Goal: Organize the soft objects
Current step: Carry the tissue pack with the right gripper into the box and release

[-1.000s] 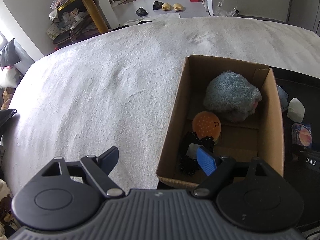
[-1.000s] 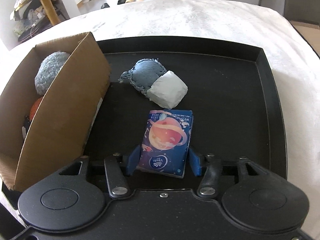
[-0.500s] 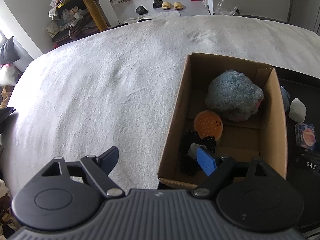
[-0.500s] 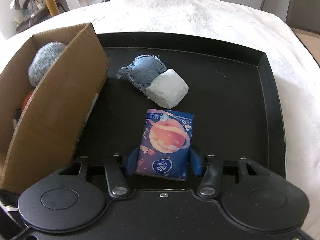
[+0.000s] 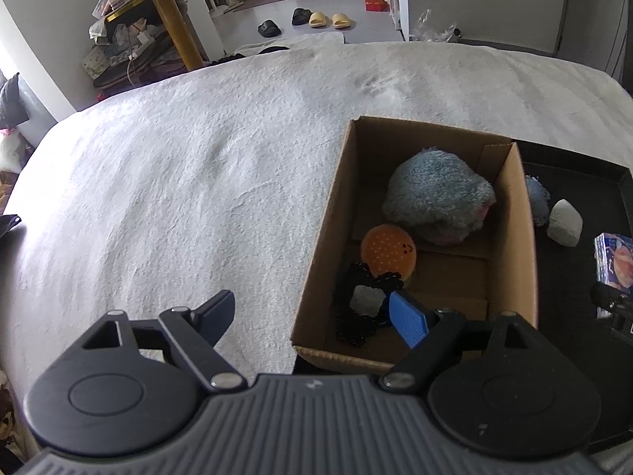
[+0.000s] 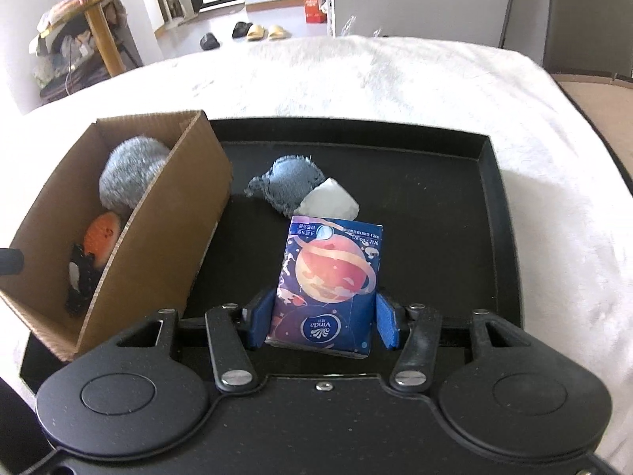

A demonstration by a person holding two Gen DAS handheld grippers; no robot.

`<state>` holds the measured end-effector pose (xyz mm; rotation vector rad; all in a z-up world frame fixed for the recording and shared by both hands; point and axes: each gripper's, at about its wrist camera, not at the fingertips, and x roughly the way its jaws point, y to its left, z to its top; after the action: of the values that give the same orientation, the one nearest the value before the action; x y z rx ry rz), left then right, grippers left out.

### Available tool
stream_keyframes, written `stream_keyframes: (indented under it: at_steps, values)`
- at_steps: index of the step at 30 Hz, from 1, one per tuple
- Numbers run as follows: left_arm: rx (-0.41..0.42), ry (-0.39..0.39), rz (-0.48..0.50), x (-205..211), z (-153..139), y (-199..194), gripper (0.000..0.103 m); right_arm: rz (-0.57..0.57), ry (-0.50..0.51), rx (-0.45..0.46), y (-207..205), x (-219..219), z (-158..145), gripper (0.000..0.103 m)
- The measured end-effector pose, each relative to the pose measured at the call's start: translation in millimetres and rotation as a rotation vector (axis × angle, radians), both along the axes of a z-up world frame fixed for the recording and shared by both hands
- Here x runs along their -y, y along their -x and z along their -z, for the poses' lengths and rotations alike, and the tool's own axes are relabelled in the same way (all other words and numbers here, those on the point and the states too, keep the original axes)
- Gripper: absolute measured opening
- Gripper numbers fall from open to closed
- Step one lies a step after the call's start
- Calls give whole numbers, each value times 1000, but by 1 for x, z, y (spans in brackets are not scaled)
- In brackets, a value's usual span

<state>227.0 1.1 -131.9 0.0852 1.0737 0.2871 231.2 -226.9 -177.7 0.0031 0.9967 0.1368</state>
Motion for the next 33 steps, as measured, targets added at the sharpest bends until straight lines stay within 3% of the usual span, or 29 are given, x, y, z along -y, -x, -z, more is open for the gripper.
stream_keyframes:
  at_steps: [13, 26, 33]
  values:
    - [29, 34, 5, -2, -8, 5, 84, 8, -20, 66, 16, 1, -30, 52]
    - [59, 84, 31, -12, -7, 13, 84, -38, -80, 210, 21, -8, -55, 52]
    - [69, 112, 15, -21, 0, 16, 84, -76, -110, 201, 8, -18, -57, 52]
